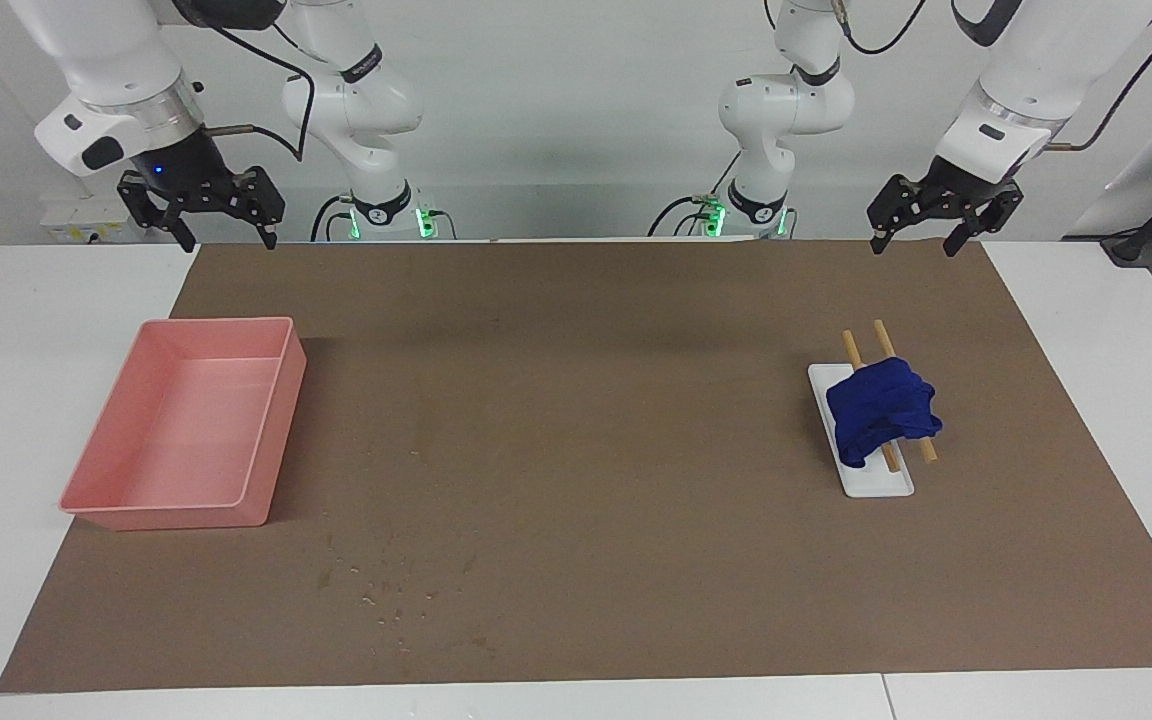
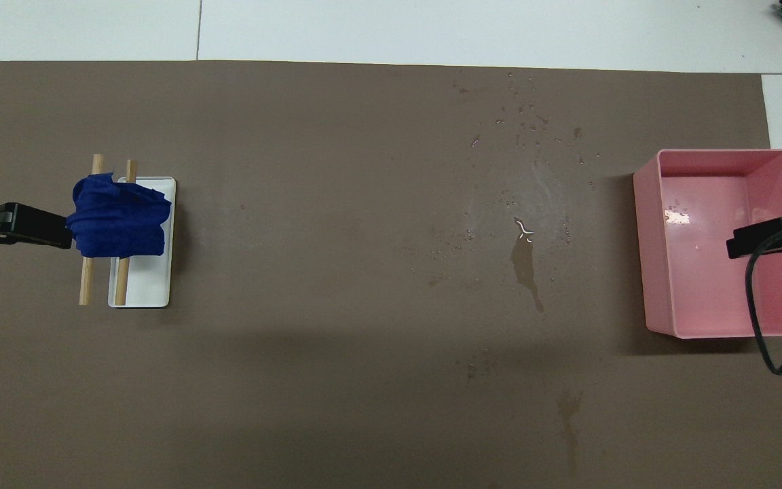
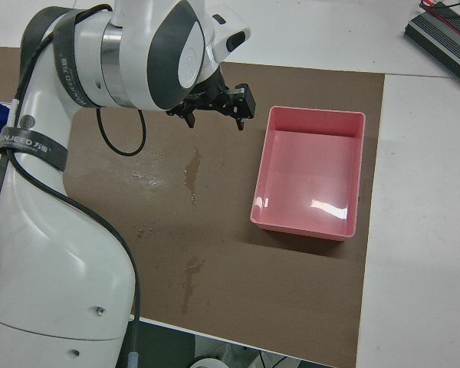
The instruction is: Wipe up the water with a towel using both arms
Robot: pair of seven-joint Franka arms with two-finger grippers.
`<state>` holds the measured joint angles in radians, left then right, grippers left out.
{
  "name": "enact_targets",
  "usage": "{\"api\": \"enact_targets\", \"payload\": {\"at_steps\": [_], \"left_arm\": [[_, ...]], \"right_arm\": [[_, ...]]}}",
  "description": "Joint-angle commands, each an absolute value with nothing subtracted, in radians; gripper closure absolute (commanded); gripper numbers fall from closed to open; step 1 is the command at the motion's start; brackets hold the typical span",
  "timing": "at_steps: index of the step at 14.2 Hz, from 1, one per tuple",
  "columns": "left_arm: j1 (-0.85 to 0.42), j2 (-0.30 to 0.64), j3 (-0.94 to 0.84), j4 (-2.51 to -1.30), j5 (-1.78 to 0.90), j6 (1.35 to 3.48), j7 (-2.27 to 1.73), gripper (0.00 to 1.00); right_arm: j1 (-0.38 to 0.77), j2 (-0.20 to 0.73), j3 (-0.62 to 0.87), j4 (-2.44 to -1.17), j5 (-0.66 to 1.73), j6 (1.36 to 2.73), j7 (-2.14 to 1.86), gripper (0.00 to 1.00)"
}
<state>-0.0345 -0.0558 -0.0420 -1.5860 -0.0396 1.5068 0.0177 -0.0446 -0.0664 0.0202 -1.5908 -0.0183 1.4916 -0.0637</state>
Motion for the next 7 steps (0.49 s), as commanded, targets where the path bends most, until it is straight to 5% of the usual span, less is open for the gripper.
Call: {"api": "enact_targets", "payload": {"at_steps": [1, 7], "left_arm": [[-0.043, -0.072, -0.038, -1.606, -0.029, 1.529, 0.015, 0.0], [-0.029, -0.135, -0.034, -1.799, -0.022, 1.788, 0.012, 0.0]], "right_arm": [[-0.049, -0.077, 0.026, -1.601, -0.012, 1.508, -0.045, 0.0], [-0.049, -0.077, 0.025, -1.601, -0.012, 1.52, -0.037, 0.0]]}}
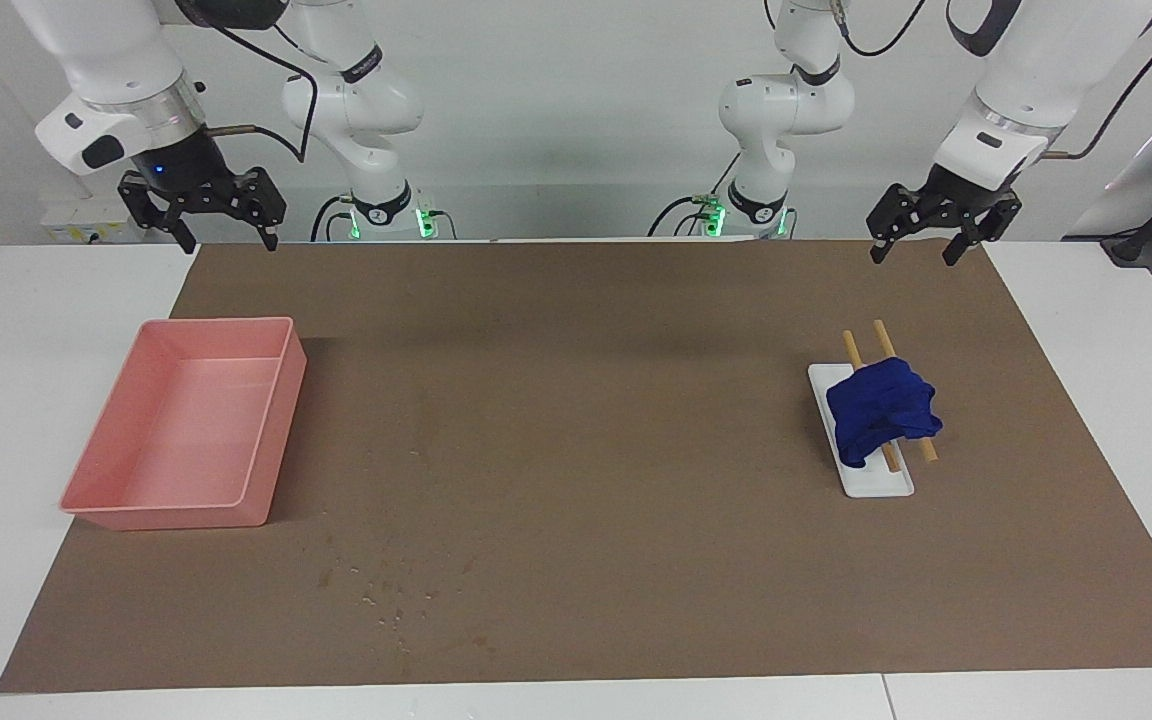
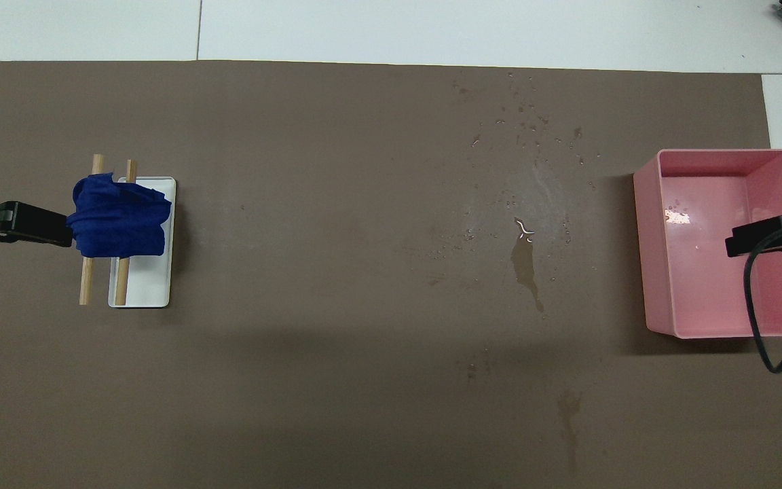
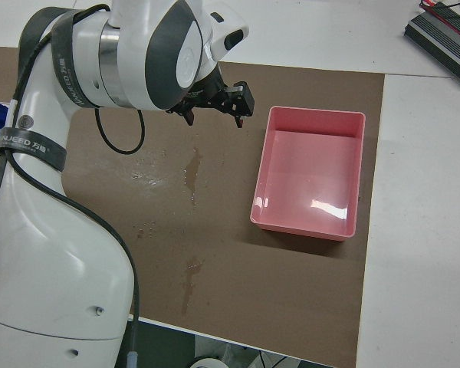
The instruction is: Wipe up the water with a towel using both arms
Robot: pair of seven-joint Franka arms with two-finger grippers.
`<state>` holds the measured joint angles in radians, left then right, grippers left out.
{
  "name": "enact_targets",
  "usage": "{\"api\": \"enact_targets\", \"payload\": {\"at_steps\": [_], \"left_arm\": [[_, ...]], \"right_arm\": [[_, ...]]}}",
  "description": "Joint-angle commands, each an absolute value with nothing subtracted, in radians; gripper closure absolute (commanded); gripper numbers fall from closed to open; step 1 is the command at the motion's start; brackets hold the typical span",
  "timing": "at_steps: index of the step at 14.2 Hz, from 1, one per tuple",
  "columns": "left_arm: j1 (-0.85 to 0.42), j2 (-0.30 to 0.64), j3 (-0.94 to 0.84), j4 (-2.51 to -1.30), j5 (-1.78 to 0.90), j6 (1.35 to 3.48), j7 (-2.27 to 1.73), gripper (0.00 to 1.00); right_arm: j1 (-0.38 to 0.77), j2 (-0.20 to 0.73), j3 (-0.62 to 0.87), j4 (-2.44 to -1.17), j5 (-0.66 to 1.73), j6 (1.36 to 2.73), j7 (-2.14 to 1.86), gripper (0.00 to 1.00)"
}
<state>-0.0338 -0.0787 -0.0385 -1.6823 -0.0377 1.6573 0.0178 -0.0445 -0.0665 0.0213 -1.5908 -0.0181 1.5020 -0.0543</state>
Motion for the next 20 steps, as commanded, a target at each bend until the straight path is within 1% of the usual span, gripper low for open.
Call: {"api": "enact_targets", "payload": {"at_steps": [1, 2, 4, 5, 7, 9, 11, 13, 16, 18, 19, 20], "left_arm": [[-0.028, -0.126, -0.034, -1.834, 0.007, 1.863, 0.011, 0.0], [-0.026, -0.114, -0.034, -1.873, 0.056, 1.941, 0.008, 0.0], [-0.014, -0.054, -0.032, -1.939, 0.09, 2.101, -0.021, 0.0], [-0.008, -0.013, -0.032, -1.939, 0.112, 2.147, -0.073, 0.0], [-0.02, 0.043, -0.034, -1.937, 0.239, 2.204, -0.156, 0.0], [-0.023, 0.057, -0.034, -1.976, 0.259, 2.232, -0.214, 0.0], [-0.014, 0.058, -0.032, -2.047, 0.264, 2.342, -0.233, 0.0], [-0.009, 0.069, -0.032, -2.068, 0.271, 2.367, -0.236, 0.02], [-0.021, 0.066, -0.032, -2.066, 0.276, 2.335, -0.313, 0.26], [-0.023, 0.067, -0.032, -2.059, 0.288, 2.329, -0.319, 0.45], [-0.023, 0.067, -0.032, -2.057, 0.301, 2.323, -0.319, 0.57], [-0.021, 0.066, -0.032, -2.057, 0.317, 2.319, -0.321, 0.76]], "right_arm": [[-0.051, -0.077, 0.025, -1.605, -0.012, 1.519, -0.037, 0.0], [-0.051, -0.078, 0.025, -1.605, -0.012, 1.519, -0.037, 0.0], [-0.043, -0.078, 0.025, -1.606, -0.014, 1.52, -0.037, 0.0], [-0.041, -0.078, 0.026, -1.606, -0.014, 1.522, -0.035, 0.0], [-0.041, -0.078, 0.026, -1.608, -0.014, 1.522, -0.037, 0.0], [-0.041, -0.078, 0.026, -1.608, -0.014, 1.52, -0.037, 0.0], [-0.04, -0.08, 0.026, -1.611, -0.014, 1.52, -0.037, 0.0], [-0.041, -0.086, 0.026, -1.62, -0.014, 1.522, -0.037, 0.0], [-0.04, -0.087, 0.026, -1.624, -0.014, 1.517, -0.038, 0.0], [-0.04, -0.087, 0.026, -1.623, -0.014, 1.514, -0.038, 0.0], [-0.041, -0.087, 0.026, -1.623, -0.014, 1.517, -0.038, 0.0], [-0.041, -0.087, 0.026, -1.623, -0.014, 1.52, -0.038, 0.0]]}}
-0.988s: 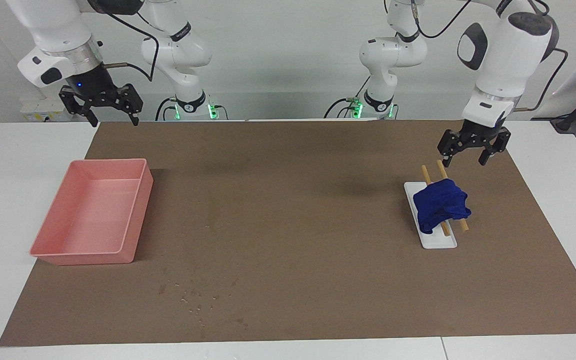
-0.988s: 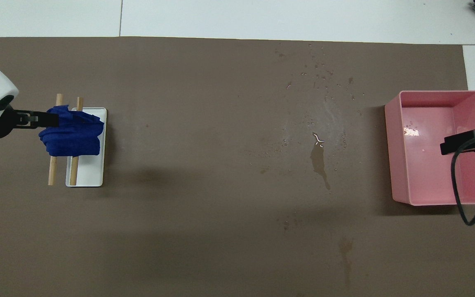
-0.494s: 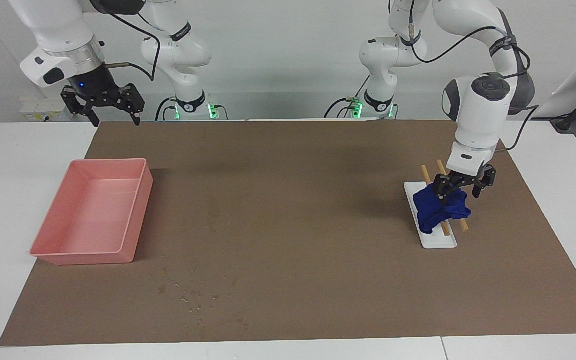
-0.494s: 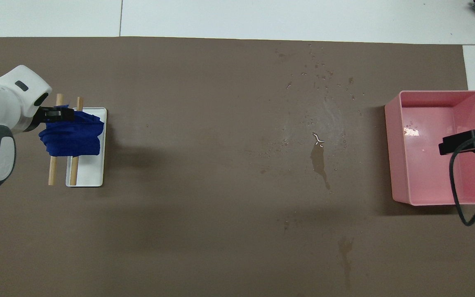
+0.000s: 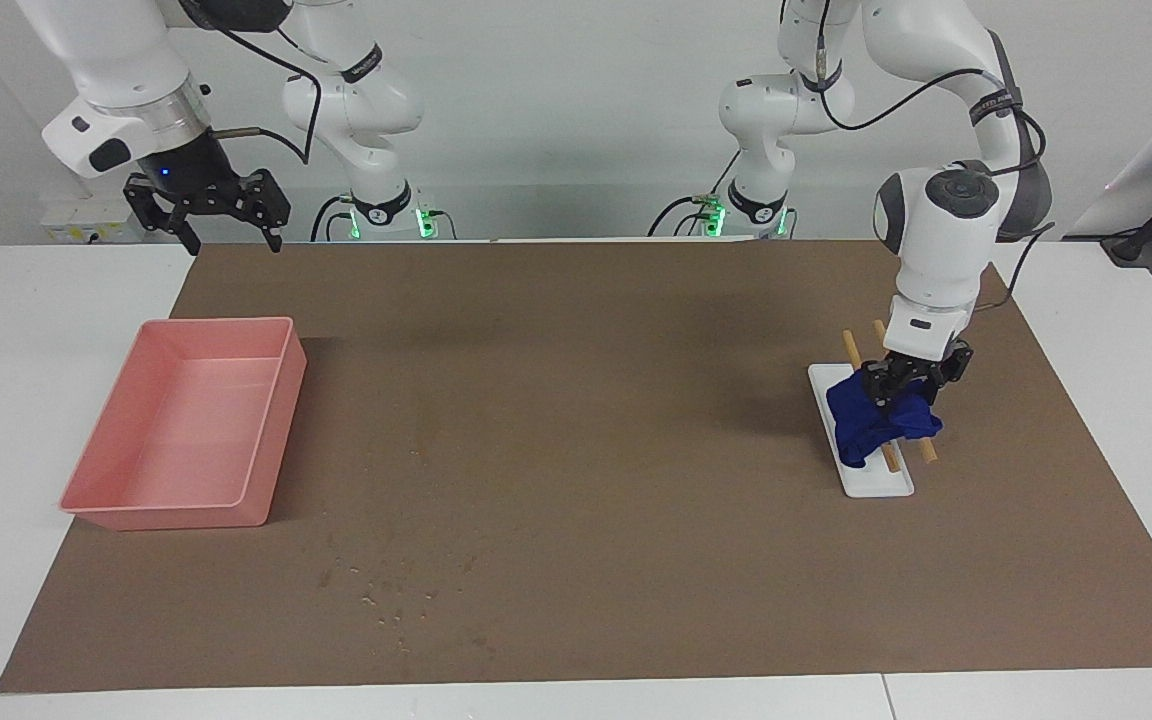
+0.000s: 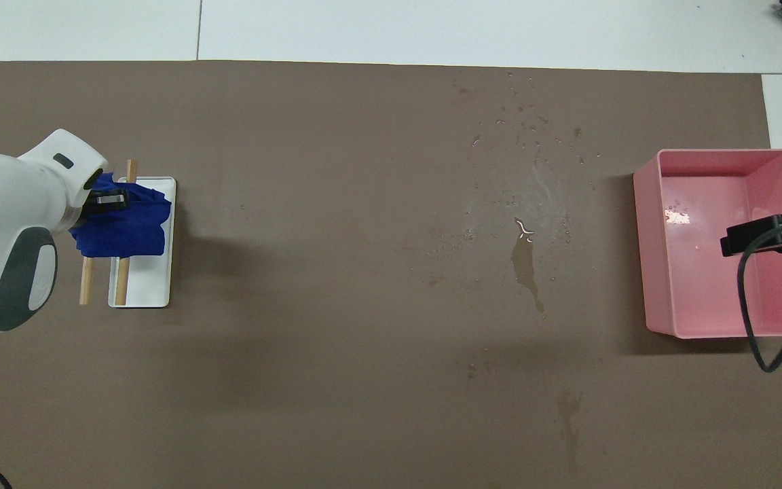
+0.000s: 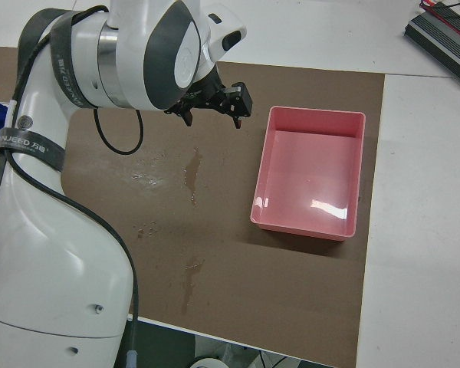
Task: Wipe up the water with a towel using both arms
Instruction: 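Reach the left gripper down and grasp the blue cloth on the tray, then lift the blue cloth with the left gripper while the right gripper approaches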
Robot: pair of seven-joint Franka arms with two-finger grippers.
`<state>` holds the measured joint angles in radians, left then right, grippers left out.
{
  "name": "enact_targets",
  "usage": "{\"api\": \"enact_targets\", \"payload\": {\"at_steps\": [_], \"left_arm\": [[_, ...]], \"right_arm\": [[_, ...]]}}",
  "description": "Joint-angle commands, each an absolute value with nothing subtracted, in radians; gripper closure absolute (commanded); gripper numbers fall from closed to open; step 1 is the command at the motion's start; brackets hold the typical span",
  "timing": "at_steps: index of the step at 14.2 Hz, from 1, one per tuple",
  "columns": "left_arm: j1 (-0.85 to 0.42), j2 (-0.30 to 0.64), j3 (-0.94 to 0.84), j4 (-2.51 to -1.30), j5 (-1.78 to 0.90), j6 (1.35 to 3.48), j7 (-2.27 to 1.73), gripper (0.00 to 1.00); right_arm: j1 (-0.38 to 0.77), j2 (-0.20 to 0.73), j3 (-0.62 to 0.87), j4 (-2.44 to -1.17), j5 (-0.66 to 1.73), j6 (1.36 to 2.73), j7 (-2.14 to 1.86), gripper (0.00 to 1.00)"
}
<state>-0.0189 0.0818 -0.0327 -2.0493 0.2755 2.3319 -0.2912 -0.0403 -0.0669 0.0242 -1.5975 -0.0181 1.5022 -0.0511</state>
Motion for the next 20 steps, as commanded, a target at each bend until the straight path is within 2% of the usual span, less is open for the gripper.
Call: {"api": "enact_targets", "payload": {"at_steps": [1, 6, 9, 11, 13, 20], "left_arm": [[-0.023, 0.066, -0.032, -2.057, 0.322, 2.316, -0.321, 0.99], [-0.023, 0.067, -0.034, -2.037, 0.345, 2.273, -0.319, 1.0], [-0.025, 0.074, -0.04, -1.926, 0.283, 2.133, -0.336, 1.0], [-0.029, 0.08, -0.038, -1.834, 0.017, 2.027, -0.377, 1.0], [-0.029, 0.06, -0.037, -1.804, -0.186, 1.95, -0.457, 1.0], [-0.092, 0.034, -0.201, -1.807, -0.67, 2.118, -1.252, 1.0]], "right_arm": [[-0.041, -0.087, 0.026, -1.623, -0.014, 1.52, -0.038, 0.0], [-0.041, -0.087, 0.026, -1.623, -0.014, 1.517, -0.038, 0.0], [-0.041, -0.087, 0.026, -1.621, -0.014, 1.519, -0.038, 0.0], [-0.041, -0.087, 0.026, -1.62, -0.012, 1.52, -0.038, 0.0], [-0.041, -0.089, 0.028, -1.615, -0.012, 1.522, -0.044, 0.0], [-0.034, -0.101, 0.034, -1.632, 0.039, 1.548, -0.089, 0.0]]}}
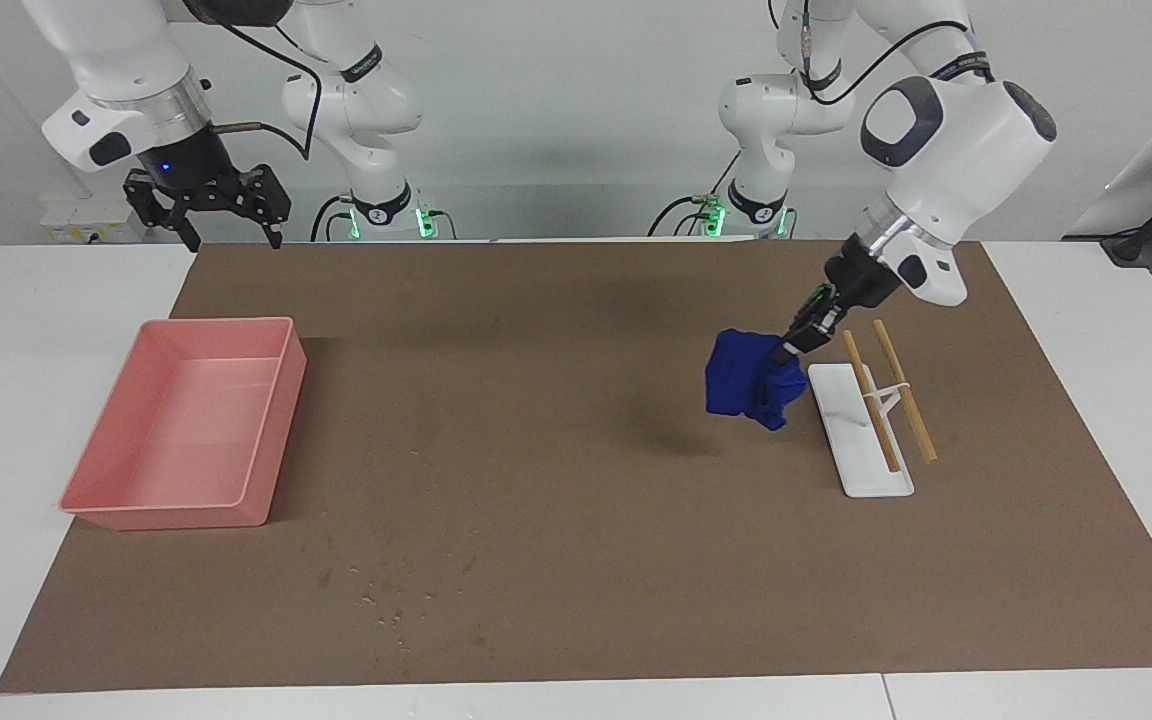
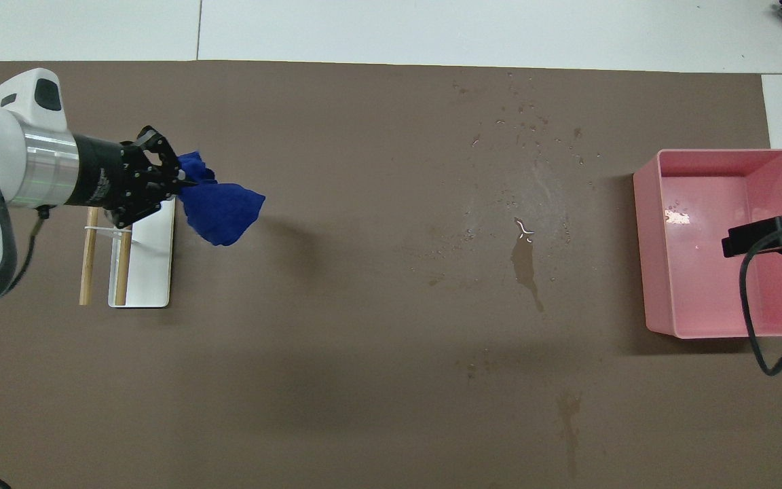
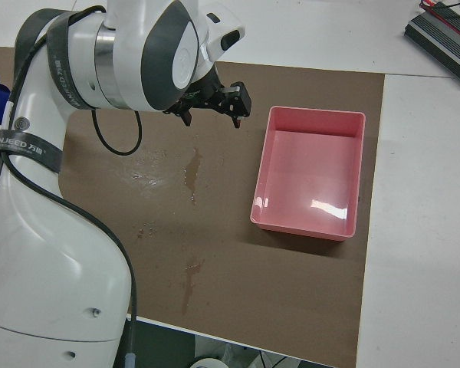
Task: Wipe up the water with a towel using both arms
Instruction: 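Lift the blue cloth with the left gripper while the right gripper approaches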
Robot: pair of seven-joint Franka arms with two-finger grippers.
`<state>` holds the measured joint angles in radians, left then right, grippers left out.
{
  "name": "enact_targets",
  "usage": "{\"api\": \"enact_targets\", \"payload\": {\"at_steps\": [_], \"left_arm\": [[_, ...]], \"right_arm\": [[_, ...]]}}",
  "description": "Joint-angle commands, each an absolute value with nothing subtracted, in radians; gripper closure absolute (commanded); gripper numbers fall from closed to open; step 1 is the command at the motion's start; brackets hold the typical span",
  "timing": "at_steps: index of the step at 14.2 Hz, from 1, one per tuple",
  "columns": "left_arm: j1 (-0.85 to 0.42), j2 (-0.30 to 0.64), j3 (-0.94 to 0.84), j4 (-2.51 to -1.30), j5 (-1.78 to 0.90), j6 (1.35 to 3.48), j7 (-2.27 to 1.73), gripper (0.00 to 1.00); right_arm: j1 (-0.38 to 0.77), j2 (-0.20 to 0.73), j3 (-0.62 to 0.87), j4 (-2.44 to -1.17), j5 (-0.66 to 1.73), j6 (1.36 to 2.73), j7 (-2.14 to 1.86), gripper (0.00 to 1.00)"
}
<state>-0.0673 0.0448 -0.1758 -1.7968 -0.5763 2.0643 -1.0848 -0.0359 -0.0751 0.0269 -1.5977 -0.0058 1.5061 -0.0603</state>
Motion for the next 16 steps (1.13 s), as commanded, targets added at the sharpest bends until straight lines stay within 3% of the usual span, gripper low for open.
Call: {"api": "enact_targets", "payload": {"at_steps": [1, 5, 10, 16], "left_arm": [[-0.119, 0.037, -0.204, -1.806, -0.716, 2.156, -1.344, 1.0], [-0.234, 0.043, -0.204, -1.807, -0.907, 2.319, -1.524, 1.0], [-0.343, 0.04, -0.204, -1.844, -1.005, 2.498, -1.607, 1.0], [-0.477, 0.038, -0.204, -1.868, -1.005, 2.641, -1.684, 1.0]], "right_arm": [[-0.023, -0.106, 0.035, -1.649, 0.069, 1.572, -0.065, 0.0], [0.015, -0.147, 0.037, -1.817, 0.254, 1.771, 0.263, 0.0], [0.1, -0.144, 0.037, -1.9, 0.566, 1.96, 0.812, 0.0], [0.169, -0.134, 0.037, -1.948, 0.73, 2.144, 1.043, 0.0]]}}
